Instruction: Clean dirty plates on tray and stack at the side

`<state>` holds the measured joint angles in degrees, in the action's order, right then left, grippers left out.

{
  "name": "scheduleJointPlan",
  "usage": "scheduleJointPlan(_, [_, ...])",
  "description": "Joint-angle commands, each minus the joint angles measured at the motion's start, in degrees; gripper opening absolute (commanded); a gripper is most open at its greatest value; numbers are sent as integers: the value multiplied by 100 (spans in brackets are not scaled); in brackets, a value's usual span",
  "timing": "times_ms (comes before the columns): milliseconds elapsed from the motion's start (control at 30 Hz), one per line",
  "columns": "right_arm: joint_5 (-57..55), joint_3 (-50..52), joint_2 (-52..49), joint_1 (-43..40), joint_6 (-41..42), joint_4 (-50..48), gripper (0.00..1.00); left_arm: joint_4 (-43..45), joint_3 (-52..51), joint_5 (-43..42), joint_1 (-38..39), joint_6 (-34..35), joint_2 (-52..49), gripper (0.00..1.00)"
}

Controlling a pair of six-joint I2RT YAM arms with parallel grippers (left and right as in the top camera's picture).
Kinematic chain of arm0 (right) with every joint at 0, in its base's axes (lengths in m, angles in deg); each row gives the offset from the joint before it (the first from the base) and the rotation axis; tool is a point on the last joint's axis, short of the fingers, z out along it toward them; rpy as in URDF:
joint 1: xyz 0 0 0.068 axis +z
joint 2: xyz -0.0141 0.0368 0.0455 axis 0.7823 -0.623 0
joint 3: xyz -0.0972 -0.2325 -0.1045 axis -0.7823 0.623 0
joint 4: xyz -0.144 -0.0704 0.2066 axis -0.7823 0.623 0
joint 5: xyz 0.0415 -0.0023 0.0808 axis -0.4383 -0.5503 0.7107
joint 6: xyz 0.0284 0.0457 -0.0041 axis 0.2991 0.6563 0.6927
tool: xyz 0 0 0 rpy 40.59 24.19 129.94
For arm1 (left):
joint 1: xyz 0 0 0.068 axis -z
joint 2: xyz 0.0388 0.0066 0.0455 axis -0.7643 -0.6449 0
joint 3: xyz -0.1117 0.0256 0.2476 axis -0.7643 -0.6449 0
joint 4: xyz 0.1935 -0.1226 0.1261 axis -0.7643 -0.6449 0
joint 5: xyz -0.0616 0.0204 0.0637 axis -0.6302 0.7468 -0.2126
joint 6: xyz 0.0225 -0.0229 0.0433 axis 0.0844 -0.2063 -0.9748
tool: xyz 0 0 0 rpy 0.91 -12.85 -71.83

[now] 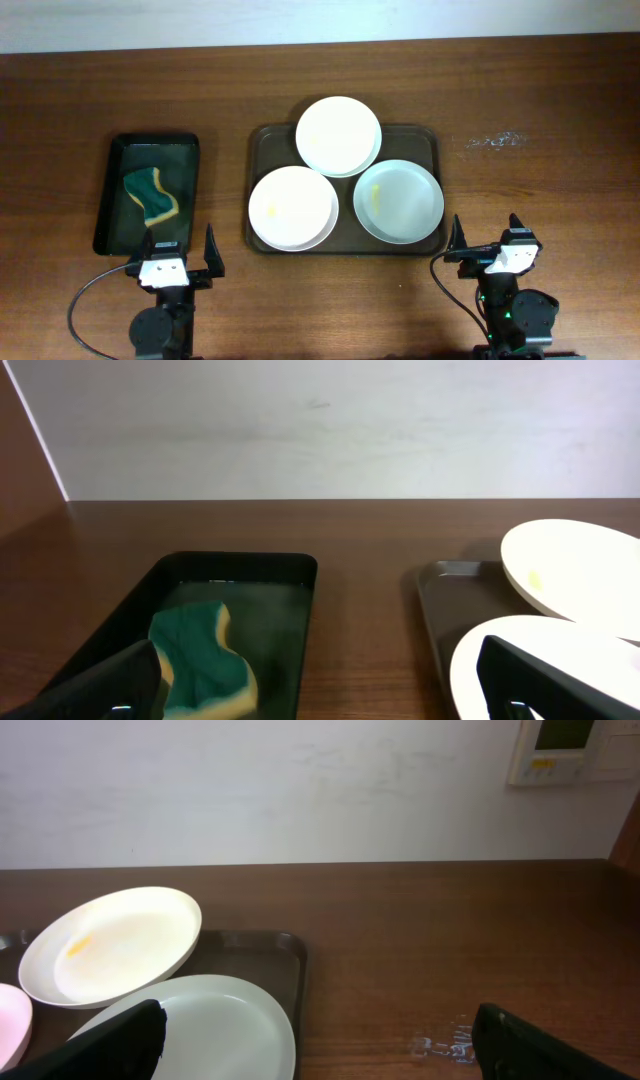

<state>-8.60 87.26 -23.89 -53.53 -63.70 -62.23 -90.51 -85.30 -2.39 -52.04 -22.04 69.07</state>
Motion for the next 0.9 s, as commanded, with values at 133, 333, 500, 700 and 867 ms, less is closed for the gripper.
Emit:
scheduleJointPlan(133, [-26,37,28,-26,22,22,98,907,-4,-4719,33,2800,22,99])
scheduleJointPlan(333, [-26,37,28,-26,22,22,98,4734,52,-3998,28,2682,22,99])
scheduleJointPlan(500, [-26,37,28,-26,22,22,98,3272,1331,-3707,28,1558,-157,99])
scheduleJointPlan(700, [-26,37,28,-26,22,22,98,-2249,5462,-2194,28,-105,-2601,99])
scheduleJointPlan(867, [-26,37,28,-26,22,22,98,-4638,7779,-2686,28,-400,-5217,99])
